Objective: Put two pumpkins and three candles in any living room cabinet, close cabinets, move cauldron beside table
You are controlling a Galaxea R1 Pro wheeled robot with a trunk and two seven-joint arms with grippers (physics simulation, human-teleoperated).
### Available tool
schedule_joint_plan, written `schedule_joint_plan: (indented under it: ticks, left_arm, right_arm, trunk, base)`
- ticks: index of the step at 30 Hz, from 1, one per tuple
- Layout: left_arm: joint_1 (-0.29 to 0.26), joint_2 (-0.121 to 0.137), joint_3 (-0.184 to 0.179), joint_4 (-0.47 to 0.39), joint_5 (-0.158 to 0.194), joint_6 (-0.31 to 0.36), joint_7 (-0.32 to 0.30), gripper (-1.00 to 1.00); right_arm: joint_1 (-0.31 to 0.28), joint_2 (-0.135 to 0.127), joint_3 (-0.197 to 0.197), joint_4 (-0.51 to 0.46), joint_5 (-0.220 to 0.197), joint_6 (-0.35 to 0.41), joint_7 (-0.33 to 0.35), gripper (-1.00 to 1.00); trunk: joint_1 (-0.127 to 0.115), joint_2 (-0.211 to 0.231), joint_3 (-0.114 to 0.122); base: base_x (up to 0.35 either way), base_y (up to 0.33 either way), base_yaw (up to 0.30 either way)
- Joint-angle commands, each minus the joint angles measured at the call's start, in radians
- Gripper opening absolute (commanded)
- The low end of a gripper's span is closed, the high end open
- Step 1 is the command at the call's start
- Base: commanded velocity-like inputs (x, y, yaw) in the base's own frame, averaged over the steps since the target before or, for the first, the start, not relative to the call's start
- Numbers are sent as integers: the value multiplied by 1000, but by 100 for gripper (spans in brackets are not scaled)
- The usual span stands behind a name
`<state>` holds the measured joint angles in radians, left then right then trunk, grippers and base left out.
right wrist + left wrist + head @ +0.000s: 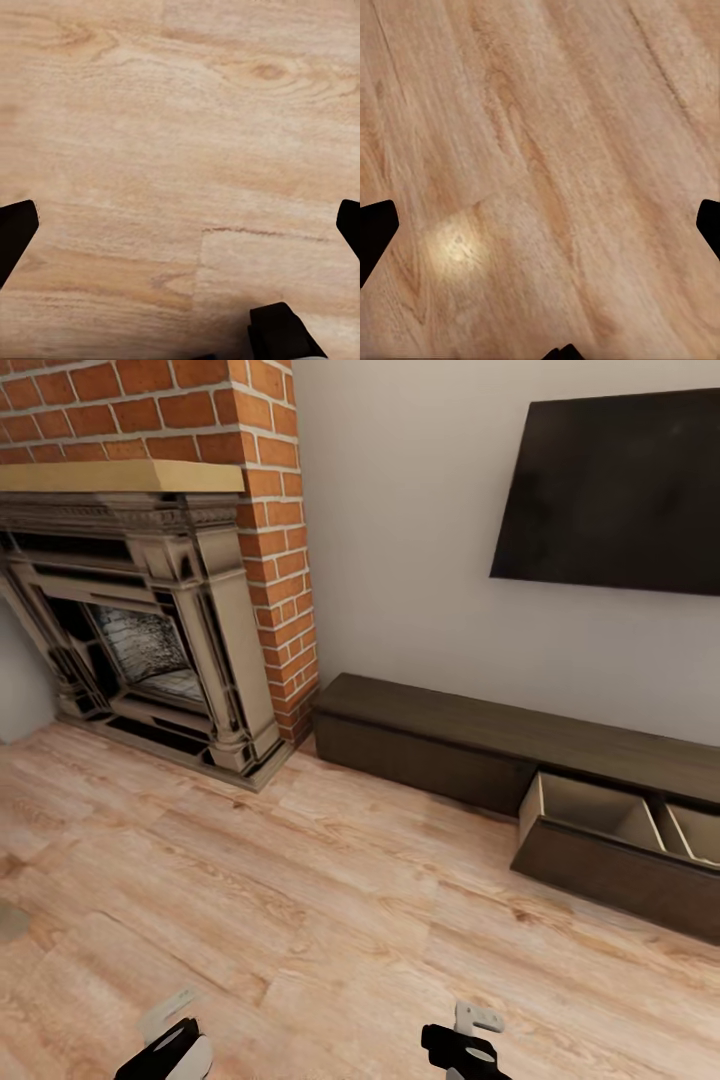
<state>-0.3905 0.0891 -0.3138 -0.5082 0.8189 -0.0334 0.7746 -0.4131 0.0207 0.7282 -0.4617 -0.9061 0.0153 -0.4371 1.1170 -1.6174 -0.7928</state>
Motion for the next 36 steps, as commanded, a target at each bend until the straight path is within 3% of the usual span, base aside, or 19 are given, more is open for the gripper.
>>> schedule_joint_plan:
  ticks: [1, 22, 36]
  left_arm:
    - [-1, 1, -8, -1, 9, -3, 6, 100]
    - [-1, -5, -8, -1, 2, -3, 6, 100]
    - [-1, -5, -8, -1, 2, -4, 6, 100]
  right_arm:
    - [-1, -1, 8, -2, -5, 2, -9, 100]
    - [-1, -1, 8, -2, -4, 2, -12, 100]
    - [-1, -1, 11, -2, -3, 1, -11, 100]
  trunk:
    - [0, 0, -2]
    - [0, 0, -17]
    - [0, 0, -28]
  base:
    - [0, 3, 247]
    - [0, 1, 247]
    - [0, 109, 247]
